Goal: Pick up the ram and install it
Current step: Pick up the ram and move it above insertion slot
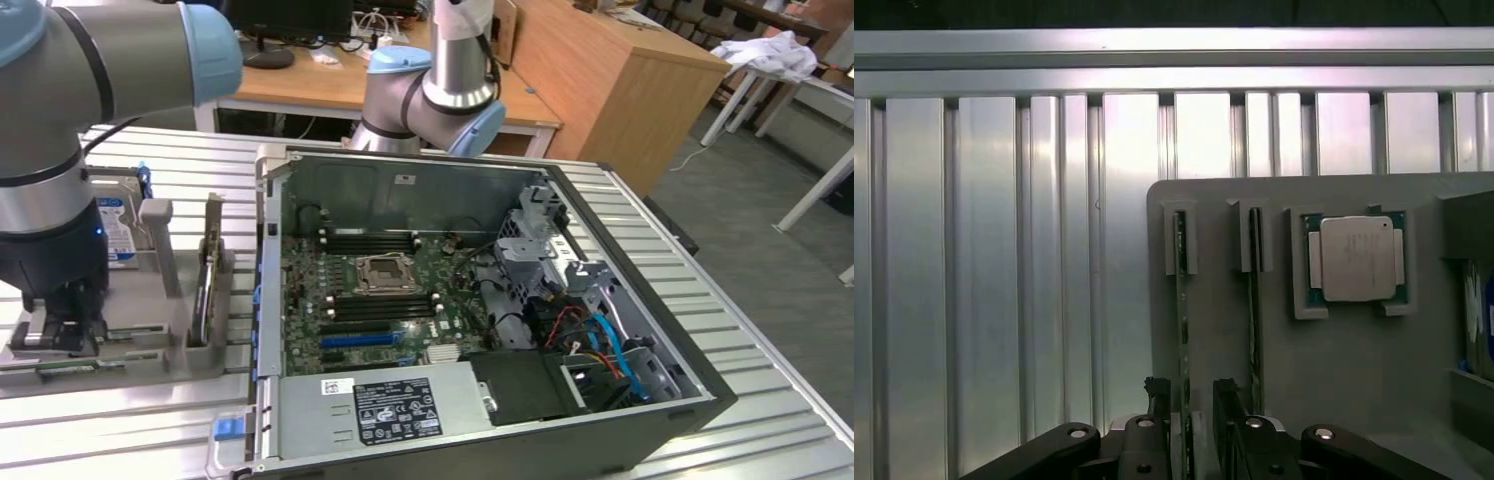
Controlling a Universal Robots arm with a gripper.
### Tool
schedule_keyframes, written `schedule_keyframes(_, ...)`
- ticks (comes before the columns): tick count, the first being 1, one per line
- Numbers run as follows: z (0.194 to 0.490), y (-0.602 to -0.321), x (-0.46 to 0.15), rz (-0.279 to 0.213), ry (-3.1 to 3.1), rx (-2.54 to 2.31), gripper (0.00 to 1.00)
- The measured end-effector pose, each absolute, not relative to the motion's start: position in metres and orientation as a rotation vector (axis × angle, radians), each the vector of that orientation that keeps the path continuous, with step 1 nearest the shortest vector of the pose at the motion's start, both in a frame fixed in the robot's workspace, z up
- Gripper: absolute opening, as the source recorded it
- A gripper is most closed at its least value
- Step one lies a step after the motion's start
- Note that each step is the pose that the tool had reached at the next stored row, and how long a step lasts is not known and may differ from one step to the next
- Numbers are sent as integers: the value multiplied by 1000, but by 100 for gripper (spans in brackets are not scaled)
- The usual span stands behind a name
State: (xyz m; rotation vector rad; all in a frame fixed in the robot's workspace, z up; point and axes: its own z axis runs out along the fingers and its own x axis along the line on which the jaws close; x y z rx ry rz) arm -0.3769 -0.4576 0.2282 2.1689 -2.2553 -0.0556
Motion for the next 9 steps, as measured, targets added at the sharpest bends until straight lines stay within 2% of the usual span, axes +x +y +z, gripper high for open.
schedule_keyframes(9, 221, -459, -377, -56, -2255, 2169, 31)
